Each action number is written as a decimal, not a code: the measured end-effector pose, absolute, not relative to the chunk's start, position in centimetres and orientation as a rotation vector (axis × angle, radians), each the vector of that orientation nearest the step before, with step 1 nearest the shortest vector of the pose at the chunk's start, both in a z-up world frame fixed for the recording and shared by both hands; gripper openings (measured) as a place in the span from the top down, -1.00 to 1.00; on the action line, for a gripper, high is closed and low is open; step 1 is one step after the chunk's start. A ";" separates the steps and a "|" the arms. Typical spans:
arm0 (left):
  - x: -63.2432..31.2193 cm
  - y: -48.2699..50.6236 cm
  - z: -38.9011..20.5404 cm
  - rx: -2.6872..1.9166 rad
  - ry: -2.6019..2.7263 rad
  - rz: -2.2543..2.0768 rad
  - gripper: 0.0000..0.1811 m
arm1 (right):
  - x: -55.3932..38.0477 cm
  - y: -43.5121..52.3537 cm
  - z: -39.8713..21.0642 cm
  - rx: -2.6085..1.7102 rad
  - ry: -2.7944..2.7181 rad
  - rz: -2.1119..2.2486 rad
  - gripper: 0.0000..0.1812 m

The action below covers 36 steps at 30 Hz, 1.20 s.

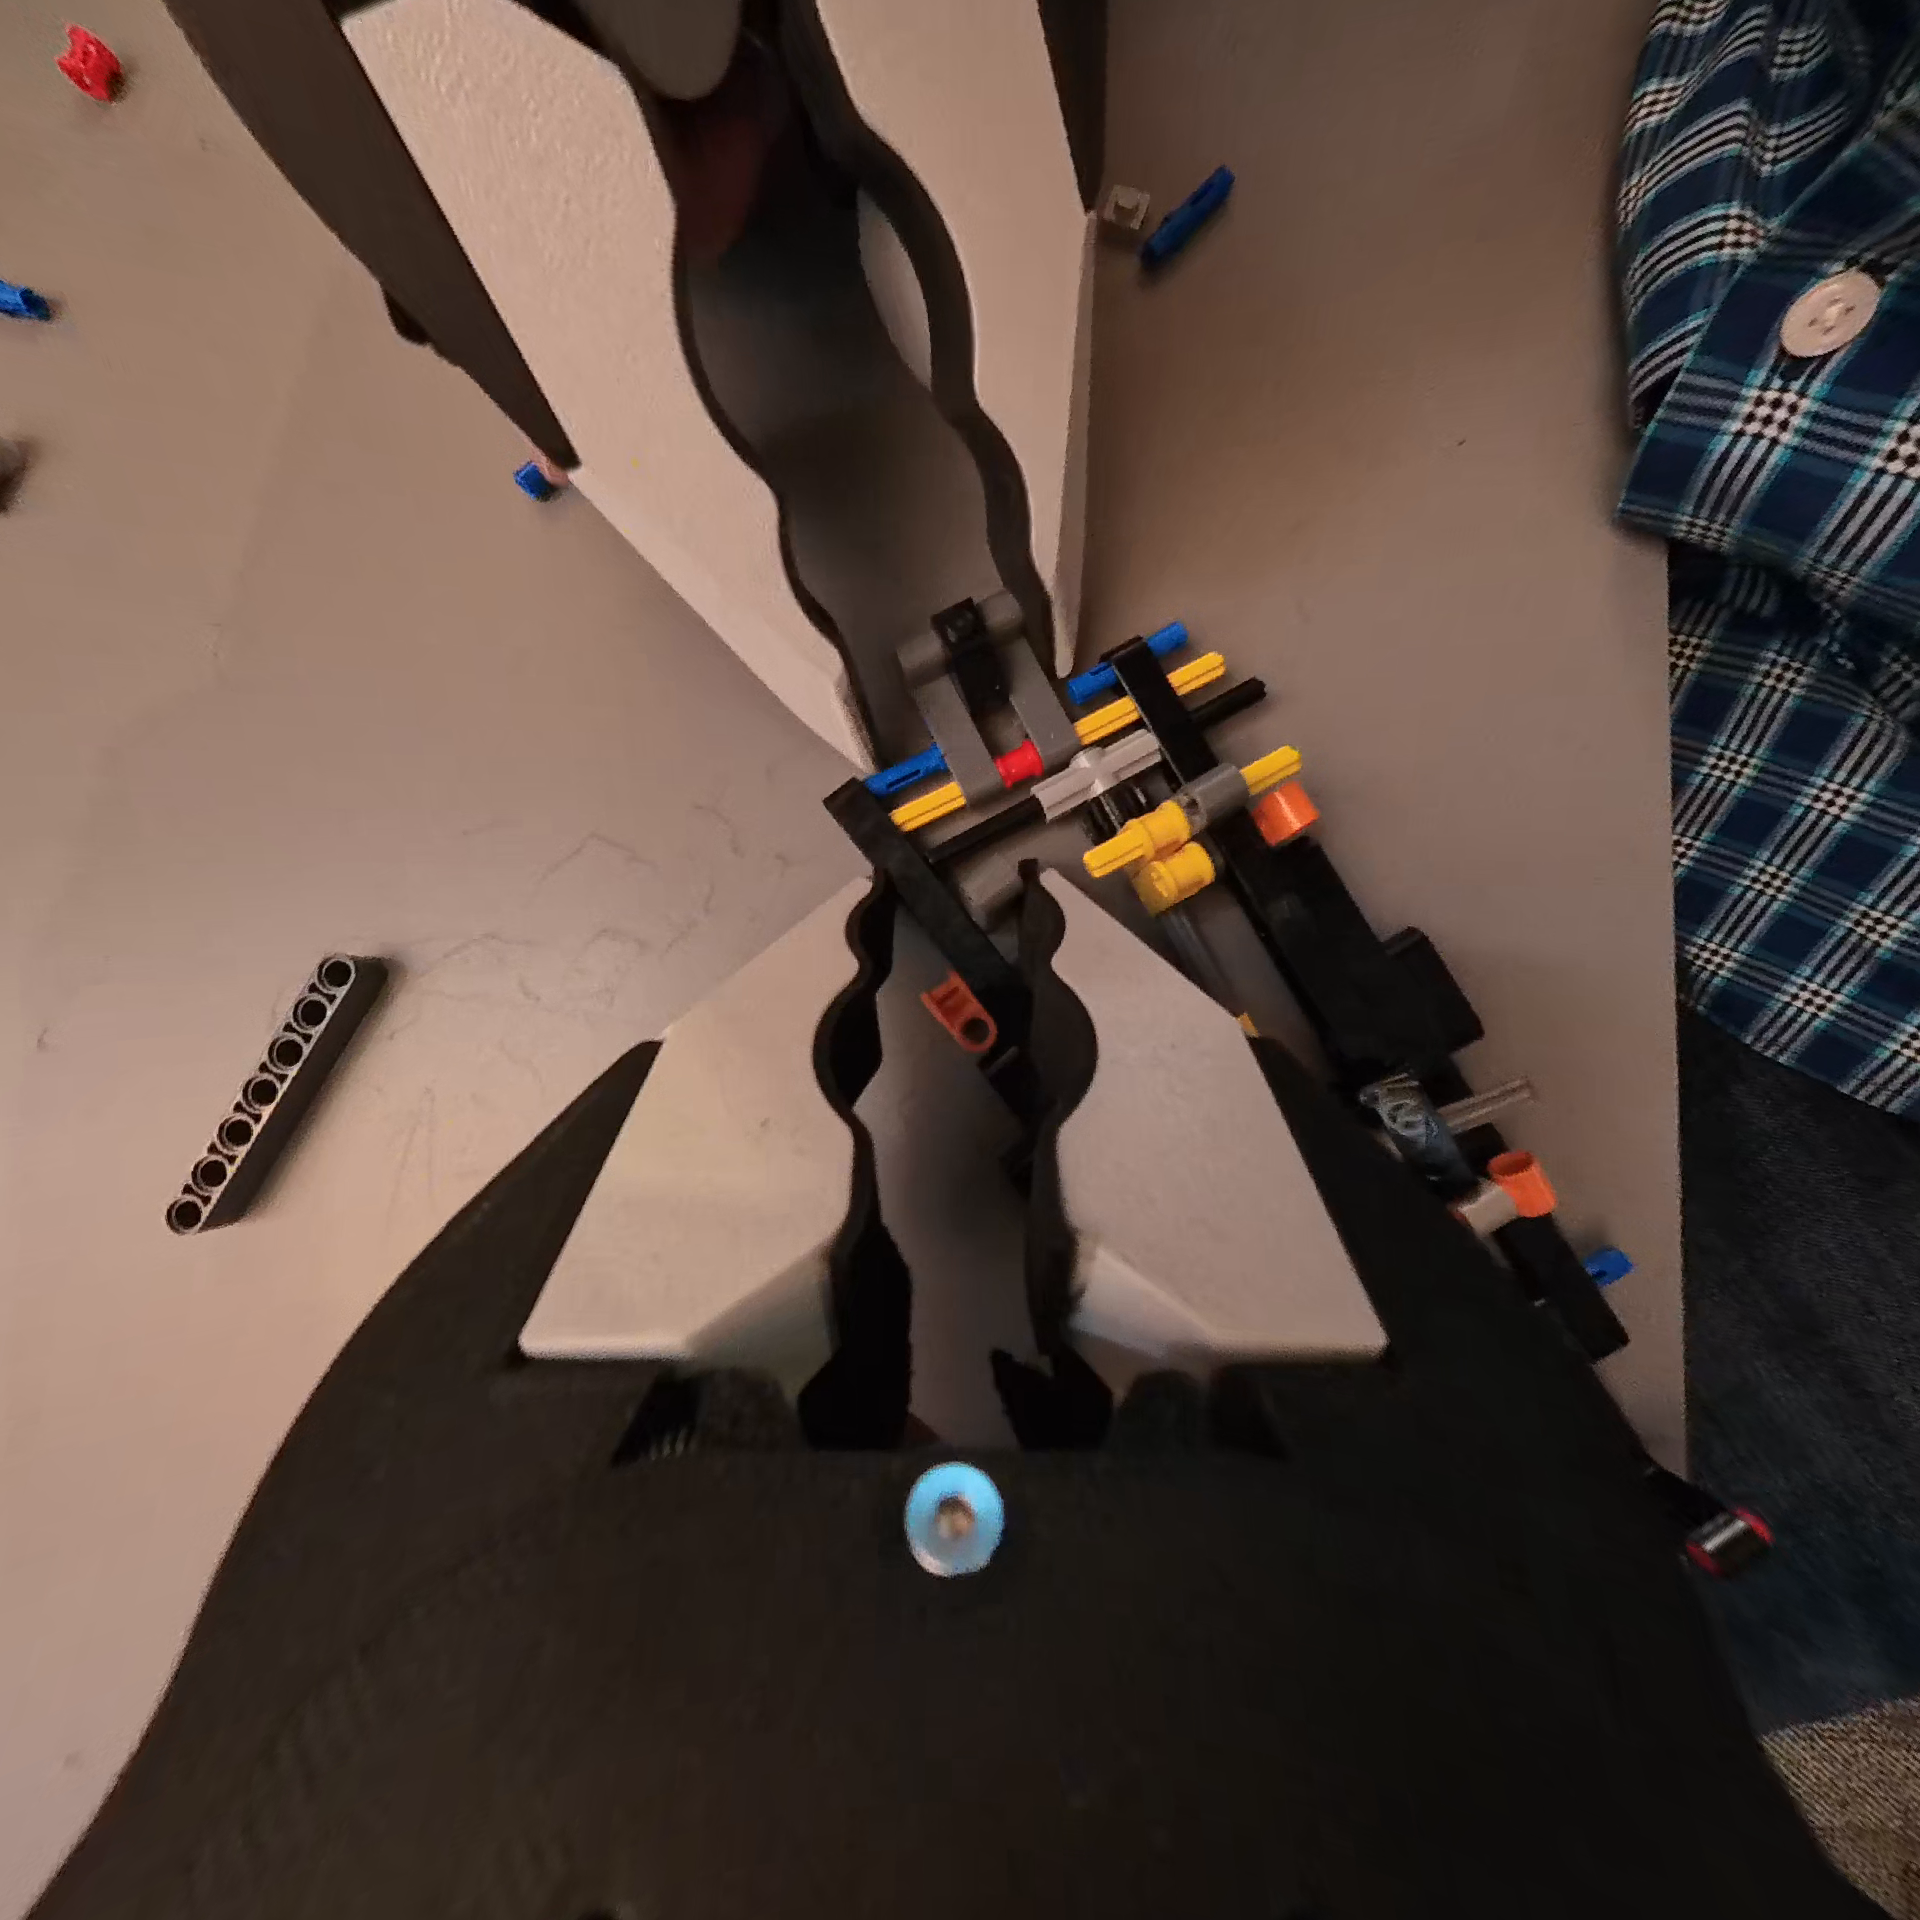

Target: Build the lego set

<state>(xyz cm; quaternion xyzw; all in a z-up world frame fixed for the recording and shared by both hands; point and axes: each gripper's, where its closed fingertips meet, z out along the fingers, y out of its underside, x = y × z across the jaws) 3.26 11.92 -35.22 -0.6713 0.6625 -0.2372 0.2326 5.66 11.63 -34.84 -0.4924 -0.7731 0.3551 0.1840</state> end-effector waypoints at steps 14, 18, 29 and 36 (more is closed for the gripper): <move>3.2 11.9 -35.1 -1.818 1.811 -0.740 0.76 | 5.6 11.6 -34.9 -1.333 -2.233 1.008 0.65; 3.2 11.9 -35.0 -1.811 1.803 -0.781 0.76 | 5.6 11.7 -34.9 -1.316 -2.253 1.017 0.65; 3.0 11.8 -34.9 -1.823 1.783 -0.854 0.75 | 5.7 11.7 -34.9 -1.314 -2.254 1.015 0.66; 2.9 11.8 -34.8 -1.803 1.789 -0.873 0.75 | 5.7 11.7 -34.9 -1.309 -2.266 1.023 0.67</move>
